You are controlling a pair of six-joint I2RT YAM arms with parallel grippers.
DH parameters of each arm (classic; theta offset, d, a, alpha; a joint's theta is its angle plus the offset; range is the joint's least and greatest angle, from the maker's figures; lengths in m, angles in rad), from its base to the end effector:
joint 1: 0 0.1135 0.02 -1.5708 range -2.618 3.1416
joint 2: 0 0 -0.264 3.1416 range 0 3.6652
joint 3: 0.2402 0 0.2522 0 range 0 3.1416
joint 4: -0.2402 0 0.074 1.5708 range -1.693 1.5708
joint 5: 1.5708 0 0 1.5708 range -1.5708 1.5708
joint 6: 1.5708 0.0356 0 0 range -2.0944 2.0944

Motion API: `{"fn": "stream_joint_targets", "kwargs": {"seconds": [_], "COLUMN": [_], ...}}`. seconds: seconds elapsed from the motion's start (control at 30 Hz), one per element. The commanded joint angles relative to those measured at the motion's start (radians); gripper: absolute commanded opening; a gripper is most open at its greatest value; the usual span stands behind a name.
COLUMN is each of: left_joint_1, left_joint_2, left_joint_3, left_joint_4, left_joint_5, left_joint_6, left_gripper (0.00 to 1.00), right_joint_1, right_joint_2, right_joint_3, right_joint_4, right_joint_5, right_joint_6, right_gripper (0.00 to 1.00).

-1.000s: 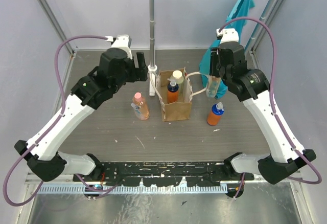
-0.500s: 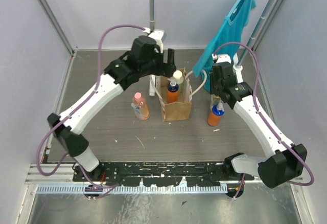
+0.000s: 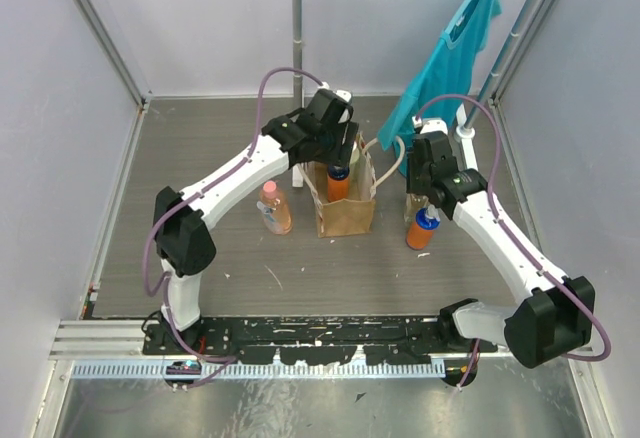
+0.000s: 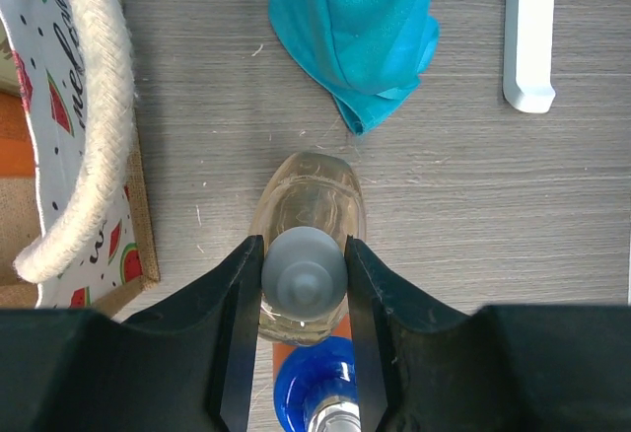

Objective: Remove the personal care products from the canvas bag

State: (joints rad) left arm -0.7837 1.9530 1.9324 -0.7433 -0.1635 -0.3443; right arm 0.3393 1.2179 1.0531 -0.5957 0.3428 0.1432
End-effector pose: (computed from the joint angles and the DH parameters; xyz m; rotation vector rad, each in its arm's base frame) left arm 0.3182 -0.3089 0.3379 0.4321 2.3123 -0.3737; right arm 0.2474 0.0746 0.3061 -0.0546 2.2811 -0.1493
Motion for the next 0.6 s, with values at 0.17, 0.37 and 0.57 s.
{"fn": "stream_joint_targets", "kwargs": {"seconds": [0.17, 0.37, 0.57], "left_joint_1": [-0.004, -0.004, -0.006], "left_joint_2": [0.028, 0.041, 0.048], "left_joint_3": [-0.05, -0.087, -0.122], "left_joint_4": [0.039, 0.092, 0.146], "left_joint_5": [-0.013, -0.01, 0.003], "left_joint_6": [-0.004, 0.0, -0.013], "left_gripper": [0.63, 0.63, 0.64], "right_joint_1": [-0.007, -0.007, -0.006], "right_joint_2": [-0.025, -0.039, -0.061], "right_joint_3": [0.049, 0.058, 0.07], "right_joint_4": [0.1, 0.083, 0.061], "right_joint_5": [0.033, 0.028, 0.036], "right_joint_6": [0.014, 0.02, 0.014], "right_gripper": [0.57, 0.67, 0.68]}}
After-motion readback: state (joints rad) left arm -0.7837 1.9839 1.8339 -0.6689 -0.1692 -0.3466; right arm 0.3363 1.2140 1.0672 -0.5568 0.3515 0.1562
